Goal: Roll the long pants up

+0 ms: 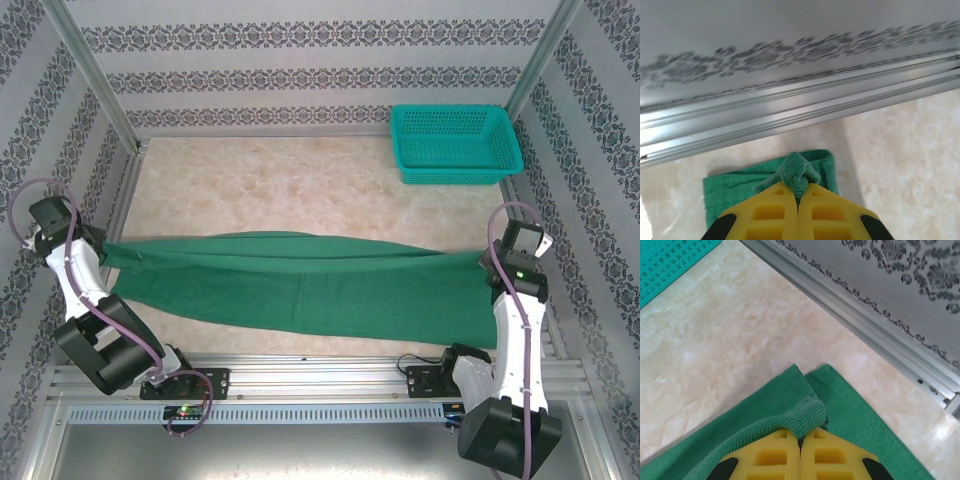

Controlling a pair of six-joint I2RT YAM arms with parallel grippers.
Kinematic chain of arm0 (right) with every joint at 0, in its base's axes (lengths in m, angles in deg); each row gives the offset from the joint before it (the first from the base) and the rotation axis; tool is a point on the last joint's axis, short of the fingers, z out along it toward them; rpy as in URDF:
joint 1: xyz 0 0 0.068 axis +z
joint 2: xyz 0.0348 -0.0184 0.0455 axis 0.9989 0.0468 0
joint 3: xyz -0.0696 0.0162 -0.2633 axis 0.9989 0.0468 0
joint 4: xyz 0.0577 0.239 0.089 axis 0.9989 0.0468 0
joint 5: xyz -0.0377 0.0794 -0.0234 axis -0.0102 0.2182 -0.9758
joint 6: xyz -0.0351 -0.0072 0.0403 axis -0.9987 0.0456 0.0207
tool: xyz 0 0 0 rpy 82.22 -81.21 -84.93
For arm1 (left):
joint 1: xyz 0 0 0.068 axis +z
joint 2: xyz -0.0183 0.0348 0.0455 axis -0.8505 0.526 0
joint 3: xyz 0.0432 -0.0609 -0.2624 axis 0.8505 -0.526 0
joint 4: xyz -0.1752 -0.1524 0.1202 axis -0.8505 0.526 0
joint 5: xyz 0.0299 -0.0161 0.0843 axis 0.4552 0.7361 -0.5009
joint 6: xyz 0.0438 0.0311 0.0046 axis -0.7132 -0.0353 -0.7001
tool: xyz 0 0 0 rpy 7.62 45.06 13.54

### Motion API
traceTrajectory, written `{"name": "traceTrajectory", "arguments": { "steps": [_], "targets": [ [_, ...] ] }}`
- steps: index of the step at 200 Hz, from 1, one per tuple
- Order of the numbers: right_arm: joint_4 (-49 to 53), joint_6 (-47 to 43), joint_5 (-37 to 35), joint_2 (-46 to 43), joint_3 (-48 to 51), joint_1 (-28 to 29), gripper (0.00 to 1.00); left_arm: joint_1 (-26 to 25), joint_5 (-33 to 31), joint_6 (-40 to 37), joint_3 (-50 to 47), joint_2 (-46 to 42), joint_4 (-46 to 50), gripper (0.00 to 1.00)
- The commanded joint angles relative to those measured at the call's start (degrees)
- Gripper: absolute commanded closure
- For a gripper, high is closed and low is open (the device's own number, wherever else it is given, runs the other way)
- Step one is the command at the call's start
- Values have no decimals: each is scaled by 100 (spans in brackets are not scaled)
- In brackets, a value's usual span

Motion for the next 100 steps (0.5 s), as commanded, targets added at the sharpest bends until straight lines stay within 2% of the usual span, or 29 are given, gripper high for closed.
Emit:
{"name": "traceTrajectory", "arguments": {
  "steps": [1,24,43,74,100],
  "targets": [
    [228,302,-58,-413,264,-152,100,158,141,276,-456,-221,-327,100],
    [288,389,-490,-987,418,-247,100,158,137,155,-732,-220,-379,100],
    [47,309,-365,-1141,452,-465,100,157,236,155,-815,-227,-440,100],
    [-33,119,342,-178,-194,-906,100,142,507,327,-796,-157,-656,100],
    [-284,313,717,636,-845,-1058,100,-136,605,475,-38,339,-557,100]
  ]
}}
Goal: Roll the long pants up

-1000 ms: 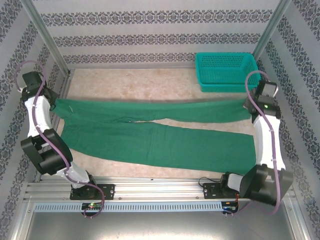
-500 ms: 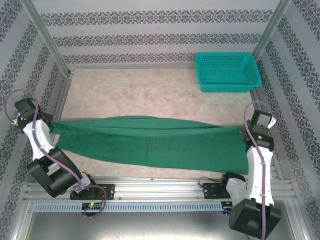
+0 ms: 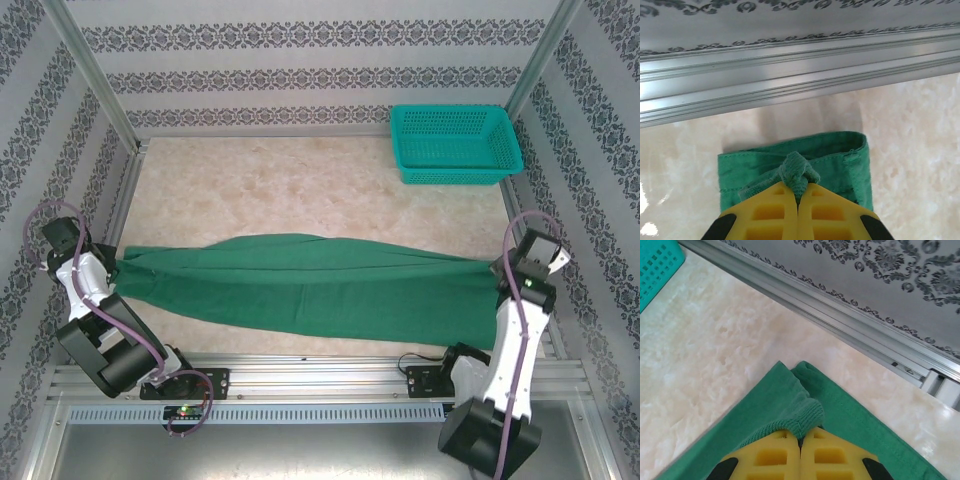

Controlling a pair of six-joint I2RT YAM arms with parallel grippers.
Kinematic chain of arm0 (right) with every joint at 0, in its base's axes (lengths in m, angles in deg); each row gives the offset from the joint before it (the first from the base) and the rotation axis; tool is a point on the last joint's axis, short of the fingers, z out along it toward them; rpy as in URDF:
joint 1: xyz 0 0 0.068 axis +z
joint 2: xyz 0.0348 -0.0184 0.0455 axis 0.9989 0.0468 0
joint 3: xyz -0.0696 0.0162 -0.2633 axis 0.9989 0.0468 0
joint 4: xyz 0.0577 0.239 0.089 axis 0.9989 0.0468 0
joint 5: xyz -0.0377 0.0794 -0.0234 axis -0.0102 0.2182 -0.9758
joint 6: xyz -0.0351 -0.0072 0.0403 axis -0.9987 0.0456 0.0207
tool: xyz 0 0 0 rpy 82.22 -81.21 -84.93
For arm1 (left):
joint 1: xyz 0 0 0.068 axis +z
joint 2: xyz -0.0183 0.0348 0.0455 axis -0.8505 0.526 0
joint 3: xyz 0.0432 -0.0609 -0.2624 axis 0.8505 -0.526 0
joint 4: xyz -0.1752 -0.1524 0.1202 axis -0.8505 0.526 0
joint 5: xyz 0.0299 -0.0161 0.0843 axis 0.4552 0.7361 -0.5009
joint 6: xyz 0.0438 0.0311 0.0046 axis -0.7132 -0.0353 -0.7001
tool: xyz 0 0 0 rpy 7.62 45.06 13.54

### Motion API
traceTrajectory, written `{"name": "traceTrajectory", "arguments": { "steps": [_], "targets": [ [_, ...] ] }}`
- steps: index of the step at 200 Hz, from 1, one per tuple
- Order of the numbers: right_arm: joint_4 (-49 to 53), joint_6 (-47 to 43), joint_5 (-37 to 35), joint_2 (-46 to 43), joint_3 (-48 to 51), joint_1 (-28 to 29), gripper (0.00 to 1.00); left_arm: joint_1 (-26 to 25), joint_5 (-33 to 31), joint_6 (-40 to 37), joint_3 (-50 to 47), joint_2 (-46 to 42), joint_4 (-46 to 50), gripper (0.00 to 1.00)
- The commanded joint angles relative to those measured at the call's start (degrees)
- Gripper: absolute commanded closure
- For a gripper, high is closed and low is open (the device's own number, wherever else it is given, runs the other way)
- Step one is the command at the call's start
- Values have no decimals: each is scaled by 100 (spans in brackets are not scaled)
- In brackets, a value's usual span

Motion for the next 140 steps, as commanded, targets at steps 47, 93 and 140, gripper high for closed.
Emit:
{"name": "traceTrajectory", "arguments": {
  "steps": [47,93,140],
  "targets": [
    [-308,98,509,1558,-2016,-153,100,-737,84,223,2671,1235,195,100],
    [-339,-66,704,1994,-2118,-179,100,-1496,46,-107,4215,2609,412,100],
    [-399,-142,692,1707,-1559,-162,100,-1663,-211,-199,3909,2952,179,100]
  ]
}}
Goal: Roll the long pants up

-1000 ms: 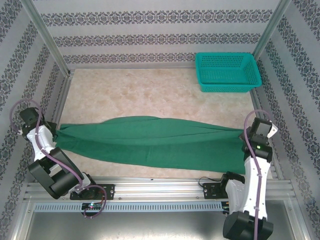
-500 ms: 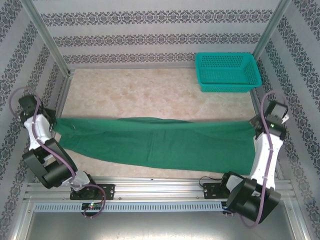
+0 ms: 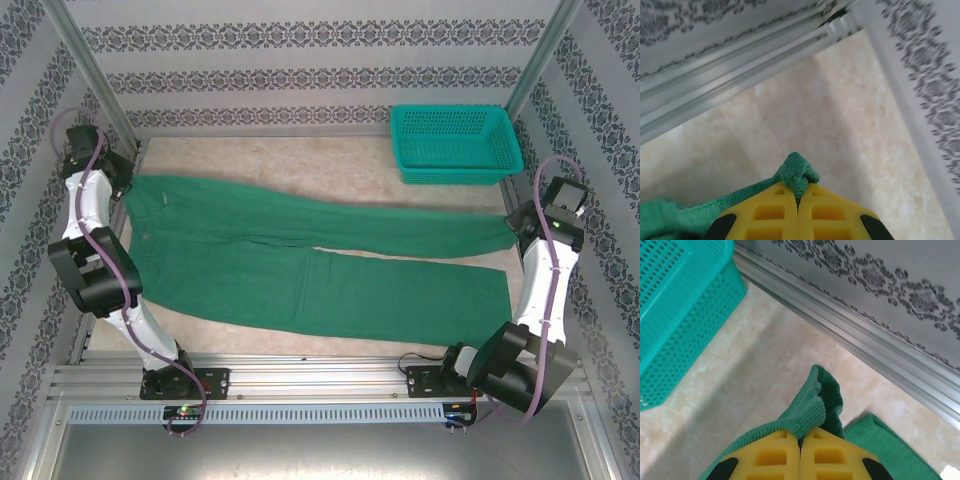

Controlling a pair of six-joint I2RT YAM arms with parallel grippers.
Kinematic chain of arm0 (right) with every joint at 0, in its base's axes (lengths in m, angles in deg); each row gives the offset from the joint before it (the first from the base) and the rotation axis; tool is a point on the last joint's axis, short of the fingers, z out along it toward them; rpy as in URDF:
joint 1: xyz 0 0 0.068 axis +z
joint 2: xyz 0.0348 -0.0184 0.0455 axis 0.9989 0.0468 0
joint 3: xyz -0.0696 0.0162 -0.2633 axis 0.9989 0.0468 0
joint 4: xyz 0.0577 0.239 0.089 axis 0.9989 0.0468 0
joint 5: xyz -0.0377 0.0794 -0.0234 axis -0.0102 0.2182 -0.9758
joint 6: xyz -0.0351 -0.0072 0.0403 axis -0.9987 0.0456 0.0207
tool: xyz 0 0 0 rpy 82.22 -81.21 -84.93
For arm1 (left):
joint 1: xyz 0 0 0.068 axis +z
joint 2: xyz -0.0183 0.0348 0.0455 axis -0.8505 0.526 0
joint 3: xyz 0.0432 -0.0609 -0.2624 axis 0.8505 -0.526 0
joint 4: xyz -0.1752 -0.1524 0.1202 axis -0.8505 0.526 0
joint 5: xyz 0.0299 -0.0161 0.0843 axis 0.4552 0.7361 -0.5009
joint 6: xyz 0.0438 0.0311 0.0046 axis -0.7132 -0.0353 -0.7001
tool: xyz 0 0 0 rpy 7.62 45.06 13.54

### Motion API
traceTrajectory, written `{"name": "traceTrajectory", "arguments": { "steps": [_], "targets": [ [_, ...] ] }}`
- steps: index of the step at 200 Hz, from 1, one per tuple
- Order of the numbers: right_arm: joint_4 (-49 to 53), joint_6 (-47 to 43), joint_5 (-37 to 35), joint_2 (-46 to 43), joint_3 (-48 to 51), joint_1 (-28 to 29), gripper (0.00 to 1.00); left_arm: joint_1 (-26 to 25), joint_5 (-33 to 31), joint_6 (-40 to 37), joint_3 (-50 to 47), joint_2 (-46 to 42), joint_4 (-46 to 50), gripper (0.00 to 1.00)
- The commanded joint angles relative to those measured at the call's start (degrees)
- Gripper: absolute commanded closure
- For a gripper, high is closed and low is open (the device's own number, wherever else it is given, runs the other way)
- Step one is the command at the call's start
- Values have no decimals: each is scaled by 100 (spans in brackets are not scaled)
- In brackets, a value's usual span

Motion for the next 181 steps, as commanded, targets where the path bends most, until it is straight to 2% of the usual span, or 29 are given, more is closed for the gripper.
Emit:
{"name": "traceTrajectory", "arguments": {
  "steps": [1,47,79,120,181],
  "targets": [
    [-169,-160,-134,-338,299,-83,100,72,-397,-147,-208,-75,-142,100],
    [26,-290,-299,-794,670,-136,100,146,-619,-140,-889,-348,-370,100],
    [217,-246,-510,-1443,931,-144,100,302,-787,-71,-1363,-640,-446,100],
    [521,-441,-547,-1715,1126,-436,100,371,-960,-16,-1988,-1209,-438,100],
    [347,37,-475,-2397,2293,-858,100,770,-1228,372,-2972,-1950,-310,100]
  ]
}}
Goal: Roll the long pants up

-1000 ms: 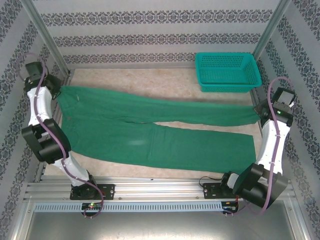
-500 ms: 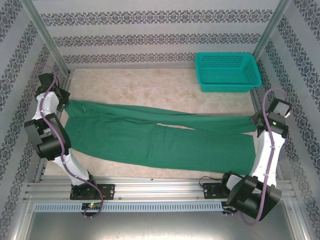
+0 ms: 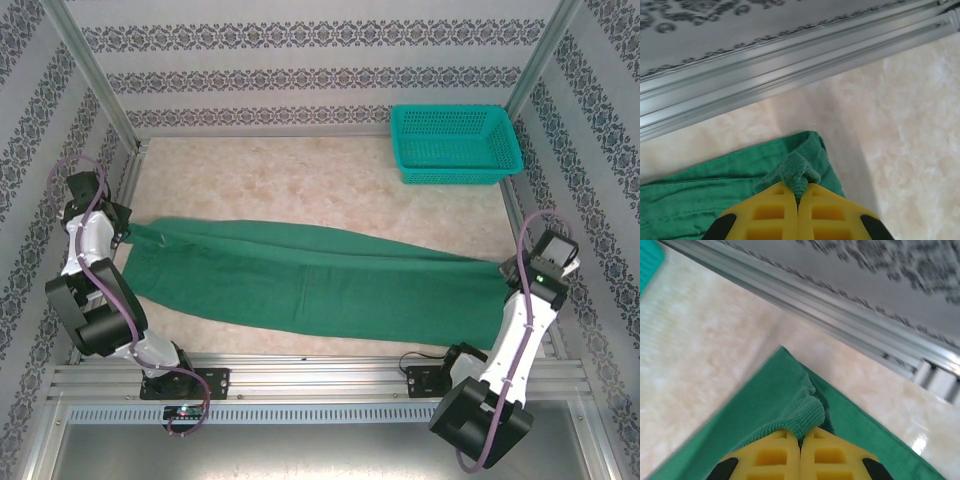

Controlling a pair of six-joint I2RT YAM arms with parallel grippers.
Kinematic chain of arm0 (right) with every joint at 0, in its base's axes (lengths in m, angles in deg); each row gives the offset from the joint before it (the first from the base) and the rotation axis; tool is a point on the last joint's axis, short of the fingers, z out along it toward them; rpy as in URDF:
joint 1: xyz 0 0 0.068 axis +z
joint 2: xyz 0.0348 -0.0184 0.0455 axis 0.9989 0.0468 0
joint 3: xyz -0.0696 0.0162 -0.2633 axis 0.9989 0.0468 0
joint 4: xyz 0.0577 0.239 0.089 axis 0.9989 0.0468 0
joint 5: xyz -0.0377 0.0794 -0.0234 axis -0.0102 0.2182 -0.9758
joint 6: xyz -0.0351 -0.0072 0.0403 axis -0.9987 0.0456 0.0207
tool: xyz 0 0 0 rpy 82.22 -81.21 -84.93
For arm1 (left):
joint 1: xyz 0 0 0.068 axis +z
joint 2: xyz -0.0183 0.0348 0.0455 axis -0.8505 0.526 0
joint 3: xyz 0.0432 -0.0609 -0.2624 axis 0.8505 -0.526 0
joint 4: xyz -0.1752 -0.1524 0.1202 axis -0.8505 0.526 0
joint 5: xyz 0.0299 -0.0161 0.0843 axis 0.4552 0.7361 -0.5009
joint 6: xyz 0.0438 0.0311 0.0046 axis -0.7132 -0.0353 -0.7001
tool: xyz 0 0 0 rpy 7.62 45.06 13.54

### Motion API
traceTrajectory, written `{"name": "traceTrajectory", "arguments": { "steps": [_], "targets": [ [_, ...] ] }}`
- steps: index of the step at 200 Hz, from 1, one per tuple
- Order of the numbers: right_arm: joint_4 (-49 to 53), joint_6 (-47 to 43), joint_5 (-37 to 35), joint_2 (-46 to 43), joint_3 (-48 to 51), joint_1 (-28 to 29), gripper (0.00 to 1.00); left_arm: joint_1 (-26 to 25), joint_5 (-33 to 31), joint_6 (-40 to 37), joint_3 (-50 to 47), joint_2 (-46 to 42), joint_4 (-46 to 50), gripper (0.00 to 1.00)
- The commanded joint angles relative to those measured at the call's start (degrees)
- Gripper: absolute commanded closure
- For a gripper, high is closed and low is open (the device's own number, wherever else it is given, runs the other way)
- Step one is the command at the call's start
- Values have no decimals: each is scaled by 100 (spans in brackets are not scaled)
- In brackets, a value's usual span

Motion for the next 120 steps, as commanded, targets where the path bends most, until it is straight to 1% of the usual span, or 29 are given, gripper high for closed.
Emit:
{"name": "traceTrajectory", "arguments": {
  "steps": [1,26,28,30,32,34,35,38,40,41,42,43,45,46,48,49,50,52,53,59,61,70,81,84,86,90,96,108,120],
  "targets": [
    [-68,262,-132,-340,311,-132,100,257,-462,277,-332,-208,16,100],
    [306,648,-317,-626,186,-315,100,563,-454,721,-757,-288,93,100],
    [325,662,-351,-630,183,-320,100,584,-444,743,-784,-290,98,98],
    [391,726,-471,-660,168,-347,96,607,-441,777,-806,-290,111,95],
    [421,736,-516,-665,162,-362,95,626,-445,809,-825,-301,134,94],
    [486,794,-630,-688,144,-400,89,644,-461,850,-856,-311,157,94],
    [486,794,-630,-688,144,-400,89,653,-464,873,-871,-323,164,94],
    [518,820,-719,-723,138,-456,82,674,-495,943,-922,-348,178,94],
    [525,824,-750,-729,137,-480,76,689,-507,994,-966,-373,170,92],
    [525,824,-750,-729,137,-480,76,697,-513,1015,-988,-389,162,91],
    [527,829,-769,-735,137,-495,72,706,-516,1031,-1008,-397,157,90],
    [523,842,-810,-739,137,-518,63,715,-513,1047,-1031,-414,146,89],
    [535,867,-845,-729,131,-518,55,730,-496,1064,-1090,-436,92,85],
    [535,867,-845,-729,131,-518,55,735,-486,1072,-1111,-455,61,83],
    [564,896,-889,-704,110,-537,46,748,-467,1083,-1156,-483,9,80],
    [564,896,-889,-704,110,-537,46,758,-458,1095,-1180,-492,-11,79],
    [612,941,-939,-678,92,-554,33,762,-453,1106,-1200,-510,-30,77],
    [612,941,-939,-678,92,-554,33,773,-444,1144,-1242,-534,-55,75],
    [634,962,-961,-661,80,-573,26,779,-446,1165,-1262,-549,-61,74],
    [699,1095,-986,-628,60,-651,21,798,-478,1318,-1347,-633,-60,67],
    [708,1140,-945,-626,69,-714,17,803,-483,1364,-1377,-660,-69,64],
    [545,1156,-578,-607,134,-883,17,843,-444,1500,-1527,-769,-251,62],
    [576,1292,-502,-585,149,-966,17,922,-403,1692,-1609,-876,-302,64],
    [563,1319,-469,-601,173,-993,15,945,-437,1742,-1615,-915,-290,63],
    [543,1326,-437,-626,208,-1023,11,954,-457,1776,-1620,-943,-287,60],
    [525,1331,-423,-646,230,-1041,7,968,-501,1826,-1647,-1003,-305,55],
    [476,1335,-411,-668,281,-1054,4,994,-538,1895,-1675,-1108,-356,50],
    [328,1318,-274,-684,392,-1075,5,1004,-621,2035,-1764,-1367,-476,46],
    [210,1340,-175,-728,476,-1089,7,1005,-645,2128,-1867,-1667,-610,49]
  ]
}}
